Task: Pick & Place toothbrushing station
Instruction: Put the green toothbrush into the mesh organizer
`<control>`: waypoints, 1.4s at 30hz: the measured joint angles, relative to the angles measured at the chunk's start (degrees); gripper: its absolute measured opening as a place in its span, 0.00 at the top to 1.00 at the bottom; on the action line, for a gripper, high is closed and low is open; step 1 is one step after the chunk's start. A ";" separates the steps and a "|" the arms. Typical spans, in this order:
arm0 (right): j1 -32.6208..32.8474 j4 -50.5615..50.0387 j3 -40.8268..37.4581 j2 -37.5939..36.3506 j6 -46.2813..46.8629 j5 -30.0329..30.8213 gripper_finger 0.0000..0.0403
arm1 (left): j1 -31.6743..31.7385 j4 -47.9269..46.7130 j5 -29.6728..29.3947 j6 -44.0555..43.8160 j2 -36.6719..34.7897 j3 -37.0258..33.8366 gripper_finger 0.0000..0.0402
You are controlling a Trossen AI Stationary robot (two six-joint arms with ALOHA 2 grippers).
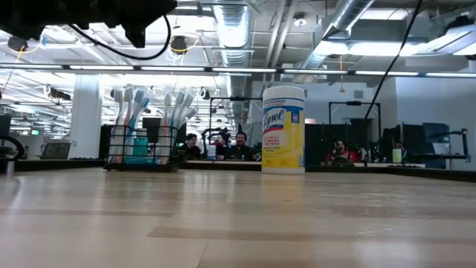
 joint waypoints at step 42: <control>-4.62 7.53 -0.04 0.63 -0.14 -4.53 1.00 | 0.10 31.51 3.04 9.92 15.38 0.98 0.70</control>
